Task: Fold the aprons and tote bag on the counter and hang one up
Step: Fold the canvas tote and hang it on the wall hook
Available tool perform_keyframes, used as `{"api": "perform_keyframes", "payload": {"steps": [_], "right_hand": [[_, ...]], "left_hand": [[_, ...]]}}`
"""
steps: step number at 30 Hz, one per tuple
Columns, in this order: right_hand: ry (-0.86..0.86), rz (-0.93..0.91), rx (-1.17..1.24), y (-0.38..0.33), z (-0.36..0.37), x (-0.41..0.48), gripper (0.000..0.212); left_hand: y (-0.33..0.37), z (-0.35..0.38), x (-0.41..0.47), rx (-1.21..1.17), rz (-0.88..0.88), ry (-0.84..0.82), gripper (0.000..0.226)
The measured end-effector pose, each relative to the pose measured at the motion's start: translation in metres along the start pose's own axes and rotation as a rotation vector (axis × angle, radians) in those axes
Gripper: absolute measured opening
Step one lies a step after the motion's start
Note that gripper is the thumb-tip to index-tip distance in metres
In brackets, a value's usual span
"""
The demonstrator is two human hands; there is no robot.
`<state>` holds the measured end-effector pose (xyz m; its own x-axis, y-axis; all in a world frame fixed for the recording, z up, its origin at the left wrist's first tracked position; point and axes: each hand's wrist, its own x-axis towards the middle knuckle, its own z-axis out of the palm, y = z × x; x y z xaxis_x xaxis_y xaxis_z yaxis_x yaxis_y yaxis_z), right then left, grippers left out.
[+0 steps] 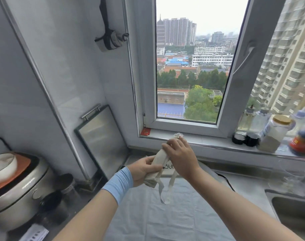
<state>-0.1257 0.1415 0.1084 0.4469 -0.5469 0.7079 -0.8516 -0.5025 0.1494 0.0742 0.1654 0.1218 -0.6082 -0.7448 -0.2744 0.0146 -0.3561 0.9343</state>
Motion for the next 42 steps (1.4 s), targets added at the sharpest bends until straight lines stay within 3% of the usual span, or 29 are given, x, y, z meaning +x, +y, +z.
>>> {"api": "perform_keyframes", "payload": {"steps": [2,7,11,14,19,22,23,27,31,35,38,41,42], "right_hand": [[-0.031,0.113,0.121,-0.007,-0.005,0.019,0.019],[-0.395,0.505,0.409,-0.028,-0.025,0.076,0.024],[-0.456,0.700,0.800,-0.044,-0.030,0.119,0.025],[-0.469,0.803,0.968,-0.053,-0.037,0.142,0.021],[-0.653,0.902,1.272,-0.054,-0.043,0.164,0.027],[-0.742,0.909,1.639,-0.052,-0.044,0.169,0.032],[-0.738,0.906,1.627,-0.054,-0.042,0.171,0.030],[-0.621,0.765,1.125,-0.068,-0.030,0.181,0.026],[-0.459,0.888,1.200,-0.058,-0.026,0.188,0.023],[-0.421,0.917,1.181,-0.055,-0.019,0.187,0.033],[-0.345,0.929,1.175,-0.053,-0.017,0.185,0.027],[-0.181,0.944,1.211,-0.050,-0.014,0.181,0.027],[-0.148,0.952,1.260,-0.052,-0.014,0.180,0.037]], "left_hand": [[0.006,-0.012,-0.002,0.001,0.039,0.009,0.050],[0.030,-0.042,-0.010,0.122,0.133,0.164,0.087],[0.052,-0.055,-0.017,0.222,0.155,-0.070,0.067],[0.062,-0.062,-0.020,0.113,0.117,-0.150,0.058],[0.078,-0.075,-0.027,0.031,0.106,-0.087,0.038],[0.081,-0.091,-0.027,0.107,0.085,0.043,0.057],[0.083,-0.094,-0.027,0.152,0.079,0.061,0.064],[0.091,-0.096,-0.021,0.298,0.089,0.101,0.061],[0.098,-0.099,-0.022,0.252,0.158,0.129,0.048],[0.107,-0.101,-0.019,0.428,0.149,0.214,0.044],[0.108,-0.101,-0.015,0.487,0.154,0.271,0.046],[0.113,-0.090,-0.011,0.359,0.199,0.240,0.041],[0.115,-0.085,-0.010,0.338,0.216,0.259,0.039]]}}
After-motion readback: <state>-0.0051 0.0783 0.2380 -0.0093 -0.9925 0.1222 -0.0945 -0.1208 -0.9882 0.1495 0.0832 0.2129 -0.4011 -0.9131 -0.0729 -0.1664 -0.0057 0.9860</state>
